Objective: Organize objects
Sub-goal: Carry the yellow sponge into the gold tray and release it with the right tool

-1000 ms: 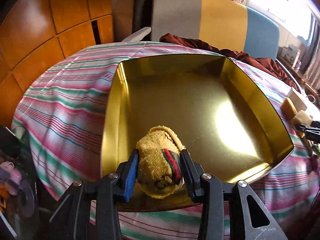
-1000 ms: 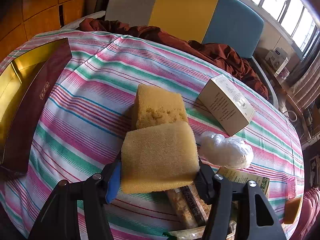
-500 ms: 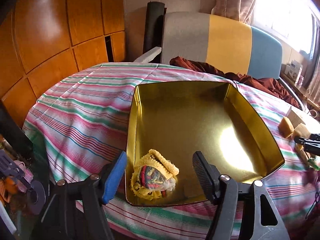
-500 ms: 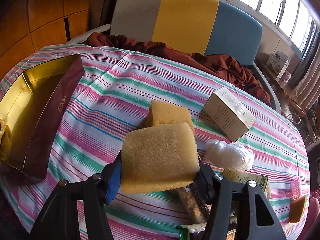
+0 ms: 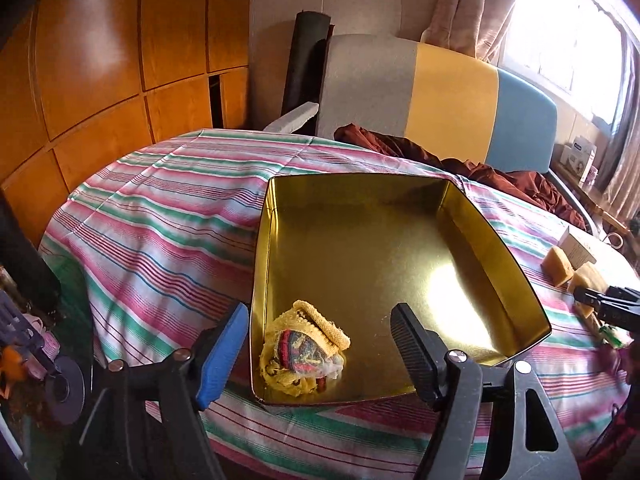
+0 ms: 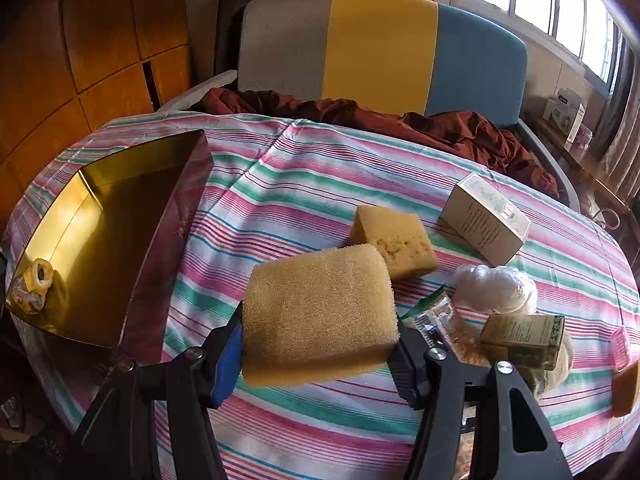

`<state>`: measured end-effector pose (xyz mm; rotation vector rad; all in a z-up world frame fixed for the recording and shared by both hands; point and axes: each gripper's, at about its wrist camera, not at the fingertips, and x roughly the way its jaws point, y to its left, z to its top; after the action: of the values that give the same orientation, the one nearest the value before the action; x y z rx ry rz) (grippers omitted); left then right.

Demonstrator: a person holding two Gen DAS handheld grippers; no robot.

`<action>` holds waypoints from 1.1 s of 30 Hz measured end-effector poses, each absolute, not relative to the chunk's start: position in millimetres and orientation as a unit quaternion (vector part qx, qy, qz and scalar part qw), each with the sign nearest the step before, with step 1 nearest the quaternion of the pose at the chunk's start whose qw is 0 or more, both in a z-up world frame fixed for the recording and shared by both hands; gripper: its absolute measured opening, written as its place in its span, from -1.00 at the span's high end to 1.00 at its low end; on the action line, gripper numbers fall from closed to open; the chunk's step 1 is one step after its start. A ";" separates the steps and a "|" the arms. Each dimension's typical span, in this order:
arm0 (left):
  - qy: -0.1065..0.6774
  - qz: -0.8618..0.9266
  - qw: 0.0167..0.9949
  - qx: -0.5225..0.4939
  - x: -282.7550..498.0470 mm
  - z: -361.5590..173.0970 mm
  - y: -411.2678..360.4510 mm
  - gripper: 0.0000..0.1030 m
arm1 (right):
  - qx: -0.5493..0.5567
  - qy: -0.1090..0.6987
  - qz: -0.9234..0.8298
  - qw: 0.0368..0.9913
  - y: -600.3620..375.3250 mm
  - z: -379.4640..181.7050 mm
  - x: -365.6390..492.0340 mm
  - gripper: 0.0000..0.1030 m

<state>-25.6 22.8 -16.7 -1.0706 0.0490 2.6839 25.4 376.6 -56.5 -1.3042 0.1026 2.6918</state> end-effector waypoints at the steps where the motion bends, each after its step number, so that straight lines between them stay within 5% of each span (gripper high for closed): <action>1: 0.014 0.922 0.125 -0.367 -25.3 -16.9 21.3 -0.44 | -0.432 0.038 0.898 0.072 373.0 -55.8 26.1 -0.21; 18: -0.023 0.928 0.103 -0.356 -25.9 -13.1 -8.9 -0.53 | -0.373 0.057 0.925 -0.046 270.8 -2.3 7.3 -0.21; 33: -0.040 0.929 0.063 -0.364 -26.1 -19.2 -42.2 -0.54 | -0.438 0.032 0.889 -0.132 176.8 -45.2 -30.7 -0.24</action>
<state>-26.1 -42.2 -19.2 -1.0992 -0.1205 2.8057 -30.7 176.8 -45.2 -1.5039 0.1087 3.0553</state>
